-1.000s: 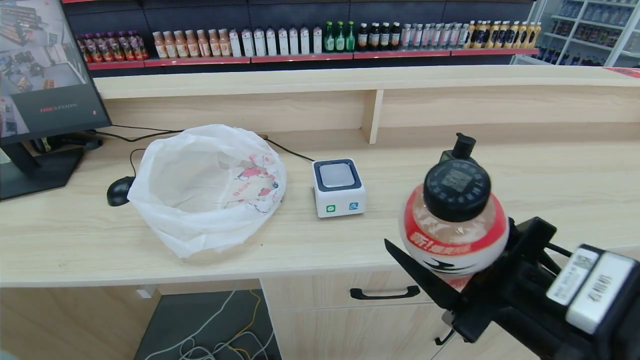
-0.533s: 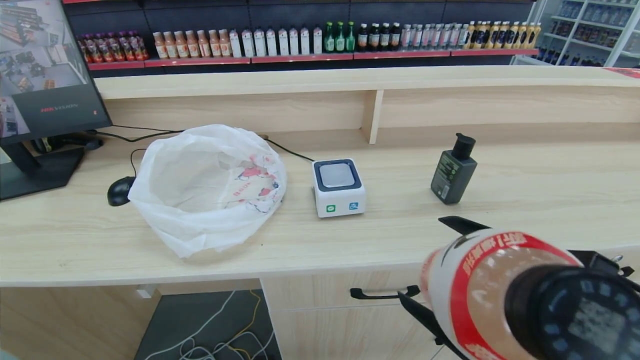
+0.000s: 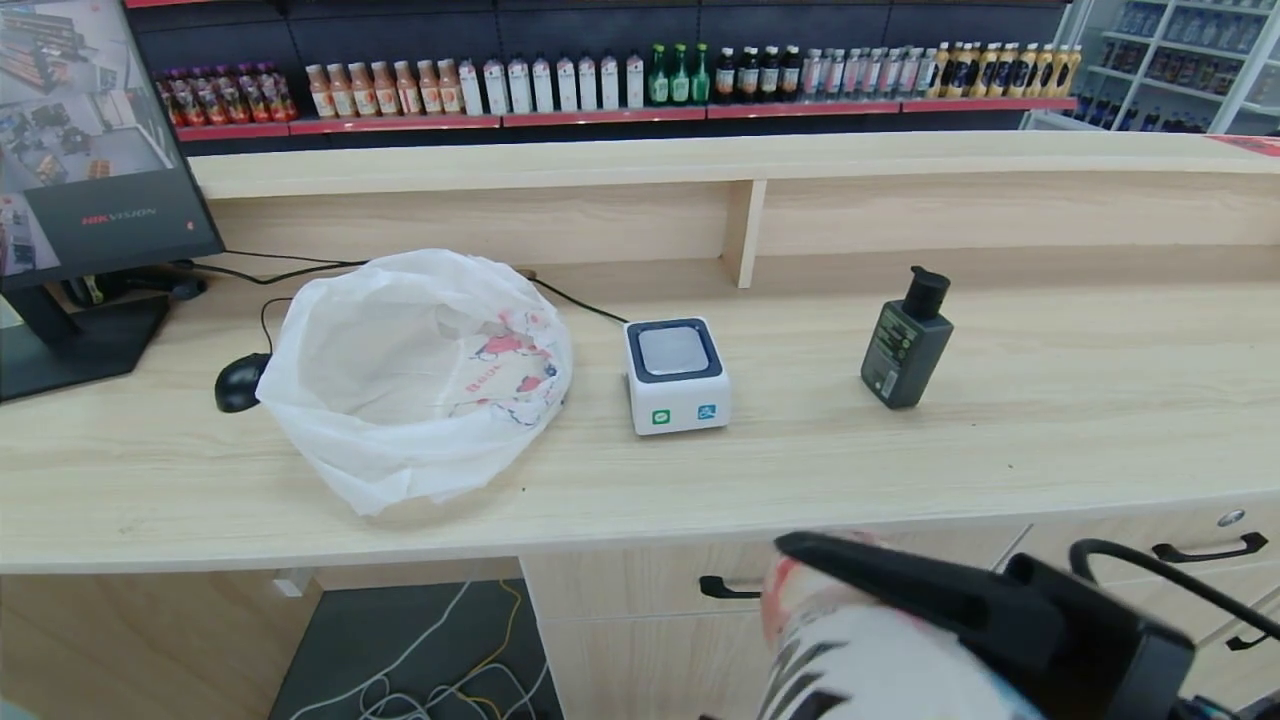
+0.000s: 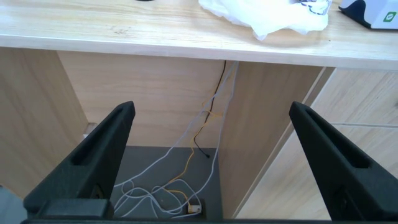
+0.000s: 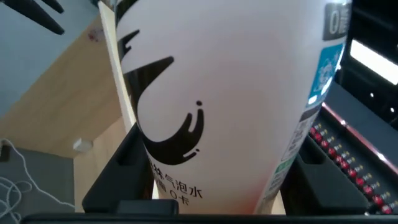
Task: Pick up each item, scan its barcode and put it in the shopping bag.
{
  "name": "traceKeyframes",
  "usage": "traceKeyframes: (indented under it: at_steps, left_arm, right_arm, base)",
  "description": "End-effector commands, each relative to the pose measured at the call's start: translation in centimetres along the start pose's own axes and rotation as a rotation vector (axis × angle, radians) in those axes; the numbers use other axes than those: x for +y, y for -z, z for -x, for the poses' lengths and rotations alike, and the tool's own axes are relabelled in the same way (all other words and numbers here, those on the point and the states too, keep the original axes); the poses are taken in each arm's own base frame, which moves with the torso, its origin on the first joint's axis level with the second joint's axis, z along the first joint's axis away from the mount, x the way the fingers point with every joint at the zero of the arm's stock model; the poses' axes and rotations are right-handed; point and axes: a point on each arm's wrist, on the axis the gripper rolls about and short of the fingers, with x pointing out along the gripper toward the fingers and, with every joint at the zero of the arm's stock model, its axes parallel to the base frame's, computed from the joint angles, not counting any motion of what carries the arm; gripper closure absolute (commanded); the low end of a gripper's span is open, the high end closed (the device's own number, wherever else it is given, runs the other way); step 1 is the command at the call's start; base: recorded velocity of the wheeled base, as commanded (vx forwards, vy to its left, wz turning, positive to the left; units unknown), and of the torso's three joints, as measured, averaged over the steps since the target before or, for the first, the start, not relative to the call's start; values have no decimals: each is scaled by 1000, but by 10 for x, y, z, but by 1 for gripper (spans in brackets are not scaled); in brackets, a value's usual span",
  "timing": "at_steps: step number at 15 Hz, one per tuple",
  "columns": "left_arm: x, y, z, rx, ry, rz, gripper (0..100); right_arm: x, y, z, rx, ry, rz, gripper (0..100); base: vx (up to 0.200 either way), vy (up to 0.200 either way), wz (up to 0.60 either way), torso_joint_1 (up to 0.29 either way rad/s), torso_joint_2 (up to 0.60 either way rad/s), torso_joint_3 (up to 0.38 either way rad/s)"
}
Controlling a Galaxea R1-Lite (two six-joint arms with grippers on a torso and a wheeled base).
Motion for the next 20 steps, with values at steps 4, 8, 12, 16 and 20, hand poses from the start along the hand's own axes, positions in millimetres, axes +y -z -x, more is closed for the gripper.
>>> traceKeyframes:
  at_steps: [4,8,12,16,20]
  left_arm:
    - [0,0,0,0,-1,1,0]
    - [0,0,0,0,-1,1,0]
    - [0,0,0,0,-1,1,0]
    - [0,0,0,0,-1,1,0]
    - [0,0,0,0,-1,1,0]
  right_arm:
    - [28,-9,-30,-76,-85,100,100]
    - [30,-7,-26,-92,-103,176,100]
    - [5,1,-28,-51,5,542,100]
    - [-2,-13,-23,-90,54,777,100]
    - [21,-34,-33,-207,32,920,100]
  base:
    - [0,0,0,0,0,0]
    - [0,0,0,0,0,0]
    - [0,0,0,0,0,0]
    - [0,0,0,0,0,0]
    - [0,0,0,0,0,0]
